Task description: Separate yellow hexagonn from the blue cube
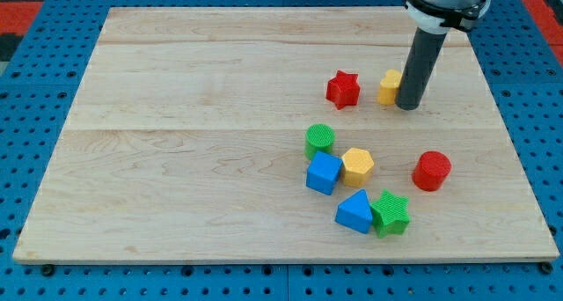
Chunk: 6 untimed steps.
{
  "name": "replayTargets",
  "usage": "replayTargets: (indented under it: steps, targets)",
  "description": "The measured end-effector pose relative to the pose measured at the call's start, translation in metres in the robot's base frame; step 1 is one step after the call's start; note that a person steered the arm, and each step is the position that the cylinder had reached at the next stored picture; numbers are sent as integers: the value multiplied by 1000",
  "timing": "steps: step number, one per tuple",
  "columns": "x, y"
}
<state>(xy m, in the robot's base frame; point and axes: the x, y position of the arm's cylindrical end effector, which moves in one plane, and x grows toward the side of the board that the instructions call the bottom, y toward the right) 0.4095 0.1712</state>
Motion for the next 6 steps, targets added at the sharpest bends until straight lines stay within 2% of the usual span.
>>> replayTargets:
  steps: [1, 2, 3, 4, 5, 6]
  targets:
    - [44, 3]
    - [83, -38]
    - [122, -42]
    - [145, -78]
    - [136, -109]
    - [106, -90]
